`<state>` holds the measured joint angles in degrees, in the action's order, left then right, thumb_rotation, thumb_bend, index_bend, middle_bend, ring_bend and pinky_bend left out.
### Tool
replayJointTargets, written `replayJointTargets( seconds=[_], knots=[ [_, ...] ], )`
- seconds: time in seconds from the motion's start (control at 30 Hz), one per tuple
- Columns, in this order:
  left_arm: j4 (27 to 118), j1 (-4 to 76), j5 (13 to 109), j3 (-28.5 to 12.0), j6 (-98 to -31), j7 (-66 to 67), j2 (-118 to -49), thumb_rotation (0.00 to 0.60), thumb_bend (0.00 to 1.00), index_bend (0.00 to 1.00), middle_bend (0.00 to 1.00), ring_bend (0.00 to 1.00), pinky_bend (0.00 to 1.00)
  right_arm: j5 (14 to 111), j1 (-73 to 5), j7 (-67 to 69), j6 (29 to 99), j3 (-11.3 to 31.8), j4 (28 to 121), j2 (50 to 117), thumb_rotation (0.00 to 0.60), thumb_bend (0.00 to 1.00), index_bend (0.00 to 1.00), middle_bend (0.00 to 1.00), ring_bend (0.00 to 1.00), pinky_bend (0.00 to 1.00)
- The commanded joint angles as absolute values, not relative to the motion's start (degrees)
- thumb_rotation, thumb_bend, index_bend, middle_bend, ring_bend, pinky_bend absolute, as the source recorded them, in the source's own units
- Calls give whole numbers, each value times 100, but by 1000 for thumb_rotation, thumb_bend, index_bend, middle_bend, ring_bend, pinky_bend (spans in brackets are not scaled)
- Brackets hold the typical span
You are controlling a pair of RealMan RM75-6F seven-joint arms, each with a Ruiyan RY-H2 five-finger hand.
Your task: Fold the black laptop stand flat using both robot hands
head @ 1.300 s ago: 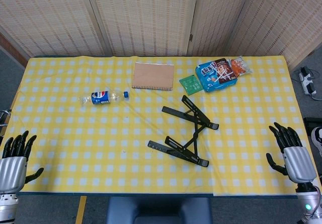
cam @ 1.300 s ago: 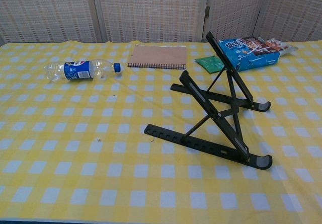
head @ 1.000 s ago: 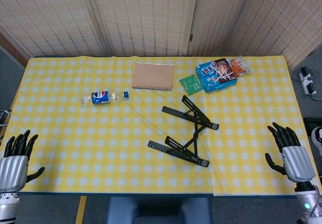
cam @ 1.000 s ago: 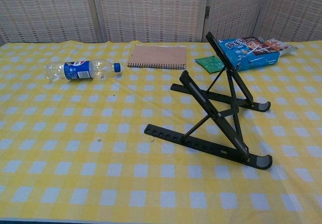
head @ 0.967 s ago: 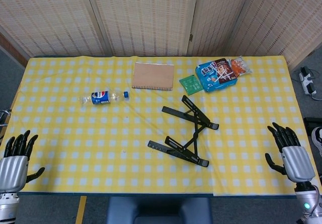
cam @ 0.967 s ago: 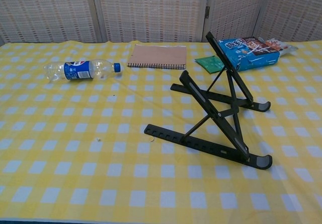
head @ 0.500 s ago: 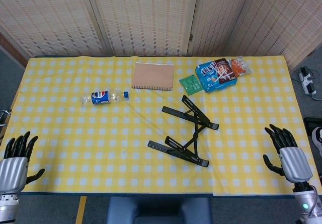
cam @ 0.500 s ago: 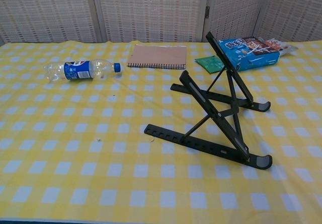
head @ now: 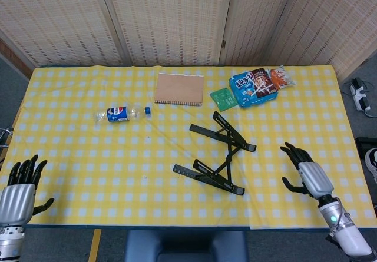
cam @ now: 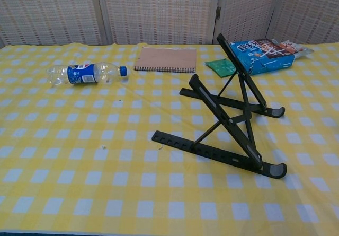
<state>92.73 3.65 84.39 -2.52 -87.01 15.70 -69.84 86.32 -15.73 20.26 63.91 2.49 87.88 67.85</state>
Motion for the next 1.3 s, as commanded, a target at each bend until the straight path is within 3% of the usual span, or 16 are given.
replayJointTargets(
  seconds=[0.03,0.1,0.2,0.3,0.37,0.5,0.9,1.3],
  knots=[
    [9269,359,8444,-251,-8714,1557,-6977,600,165,149,32,0,0,8558,-2032,2825,5803,379,8828,6877,600,450,0,0,35,0],
    [9266,355,8457,-245,-8722,1542,-6967,600,164,151,33,0,0,8505,-2230,3381,5523,456,8948,6847,600,495,0,0,28,0],
    [9256,341,8473,-239,-8747,1509,-6962,600,164,151,32,0,0,8349,-2493,4054,5150,607,9011,6814,598,650,0,0,10,0],
    [9230,321,8479,-227,-8768,1471,-6968,600,164,151,32,0,0,8200,-2712,4445,4871,742,8894,6846,513,749,0,0,0,0],
    [9221,315,8478,-223,-8770,1460,-6969,600,165,151,32,0,0,8124,-2782,4524,4784,791,8818,6879,447,755,0,0,0,0],
    [9200,300,8485,-215,-8784,1428,-6972,600,164,151,33,0,0,7861,-3071,4761,4377,948,8514,7030,403,759,0,0,1,0],
    [9169,293,8487,-207,-8775,1421,-6984,600,165,151,32,0,0,7541,-3678,5086,3396,1072,7587,7613,396,758,0,0,19,0],
    [9163,298,8470,-216,-8748,1380,-6955,600,164,152,33,0,0,7801,-4004,5625,3000,1050,6993,8066,394,759,0,36,31,0]
  ],
)
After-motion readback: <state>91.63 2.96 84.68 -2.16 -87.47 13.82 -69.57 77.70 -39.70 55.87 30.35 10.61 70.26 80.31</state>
